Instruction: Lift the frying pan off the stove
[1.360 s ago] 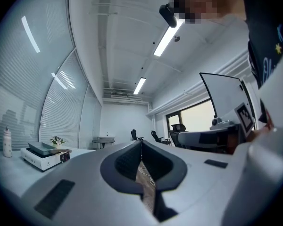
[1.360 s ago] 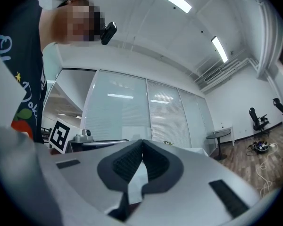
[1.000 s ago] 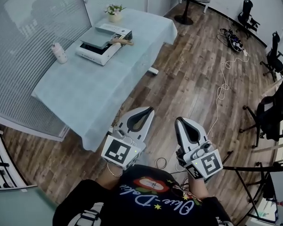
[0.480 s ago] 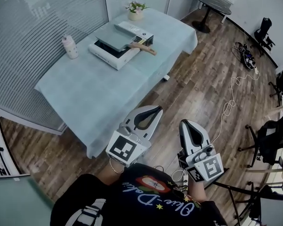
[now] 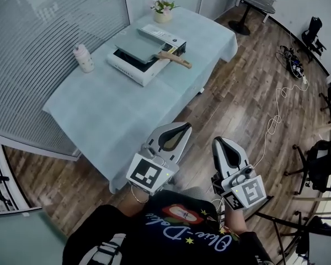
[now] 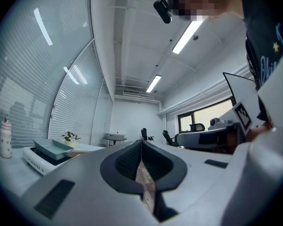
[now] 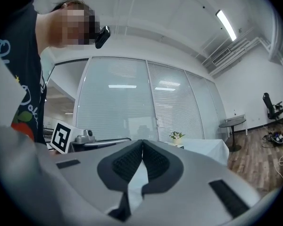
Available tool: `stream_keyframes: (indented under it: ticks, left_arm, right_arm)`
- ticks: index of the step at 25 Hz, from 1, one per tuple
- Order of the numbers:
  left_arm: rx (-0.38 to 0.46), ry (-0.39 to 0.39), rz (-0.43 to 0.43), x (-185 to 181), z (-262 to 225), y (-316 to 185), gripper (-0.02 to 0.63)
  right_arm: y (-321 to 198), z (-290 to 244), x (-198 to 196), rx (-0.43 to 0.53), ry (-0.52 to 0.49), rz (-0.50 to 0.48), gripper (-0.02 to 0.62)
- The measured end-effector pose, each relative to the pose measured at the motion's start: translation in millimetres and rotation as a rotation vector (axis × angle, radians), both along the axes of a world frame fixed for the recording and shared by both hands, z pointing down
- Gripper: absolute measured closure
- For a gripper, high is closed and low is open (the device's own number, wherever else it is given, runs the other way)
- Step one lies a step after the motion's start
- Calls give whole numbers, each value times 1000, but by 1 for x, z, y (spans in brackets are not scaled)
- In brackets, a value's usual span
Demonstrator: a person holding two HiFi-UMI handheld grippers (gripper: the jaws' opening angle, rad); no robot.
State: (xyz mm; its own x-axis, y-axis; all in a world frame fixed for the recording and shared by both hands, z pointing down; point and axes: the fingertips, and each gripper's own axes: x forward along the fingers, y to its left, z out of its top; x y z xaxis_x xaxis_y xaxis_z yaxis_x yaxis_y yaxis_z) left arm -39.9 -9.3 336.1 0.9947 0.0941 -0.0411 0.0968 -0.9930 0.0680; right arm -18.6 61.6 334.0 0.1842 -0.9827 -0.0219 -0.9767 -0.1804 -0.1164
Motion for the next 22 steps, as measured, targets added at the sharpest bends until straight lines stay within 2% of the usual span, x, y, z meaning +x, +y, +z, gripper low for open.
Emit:
stream_keyframes:
  ticks: [4, 11, 17, 22]
  left_arm:
    - [-3, 19, -12, 0, -6, -11, 601]
    - [-10, 4, -76, -1, 0, -37, 601]
    - [10, -7, -139, 16, 6, -56, 601]
    - [17, -22, -217, 42, 8, -79, 601]
  right_arm:
    - [-15, -2, -1, -7, 9, -29, 594]
    - [-36, -7, 10, -2, 18, -75, 594]
    - [-59, -4, 40, 19, 3, -136, 594]
    - [-89, -3, 74, 54, -17, -223, 594]
